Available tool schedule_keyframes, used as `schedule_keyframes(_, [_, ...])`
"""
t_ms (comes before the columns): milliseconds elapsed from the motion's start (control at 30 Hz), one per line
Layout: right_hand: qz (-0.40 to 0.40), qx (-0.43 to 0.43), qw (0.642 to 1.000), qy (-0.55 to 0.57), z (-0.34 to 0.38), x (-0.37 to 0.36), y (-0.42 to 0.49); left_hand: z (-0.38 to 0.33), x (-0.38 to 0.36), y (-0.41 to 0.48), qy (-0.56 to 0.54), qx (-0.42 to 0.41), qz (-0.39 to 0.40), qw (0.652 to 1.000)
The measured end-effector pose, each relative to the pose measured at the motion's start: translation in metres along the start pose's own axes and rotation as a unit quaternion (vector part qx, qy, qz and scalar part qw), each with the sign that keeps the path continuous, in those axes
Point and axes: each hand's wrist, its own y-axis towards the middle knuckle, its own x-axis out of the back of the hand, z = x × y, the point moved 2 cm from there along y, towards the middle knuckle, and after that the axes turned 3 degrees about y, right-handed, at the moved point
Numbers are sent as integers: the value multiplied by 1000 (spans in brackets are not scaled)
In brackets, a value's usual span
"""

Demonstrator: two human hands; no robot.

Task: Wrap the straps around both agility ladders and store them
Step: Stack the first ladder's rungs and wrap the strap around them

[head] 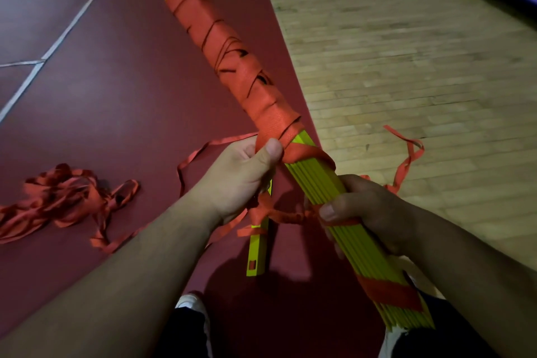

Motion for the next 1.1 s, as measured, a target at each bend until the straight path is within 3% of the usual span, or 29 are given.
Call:
schedule_keyframes(133, [-32, -4, 999, -34, 5, 1, -1, -2, -12, -3, 7, 9, -51, 999])
schedule_keyframes(233, [-104, 34, 979, -169, 9, 3, 0, -3, -13, -2, 25, 29, -105, 994])
schedule_keyframes(433, [-254, 33, 862, -437, 2, 0, 2, 8, -6, 3, 80, 65, -193, 976])
schedule_keyframes(500, [-289, 27, 822, -491, 1, 0, 3, 8, -6, 3, 92, 55, -185, 977])
schedule_keyframes(533, [-299, 29, 818, -491, 1, 1, 3, 7, -7, 4, 96, 46, -165, 980])
schedule_keyframes(733, [-304, 41, 865, -398, 4, 12, -1, 4, 8, 4, 103, 35, -34, 994])
schedule_keyframes(1000, [-237, 47, 927, -288, 1, 12, -1, 9, 15, 7, 60, 56, 0, 997])
schedule_keyframes(1100, [-234, 53, 931, -275, 2, 8, -2, 8, 17, 4, 58, 65, 0, 996])
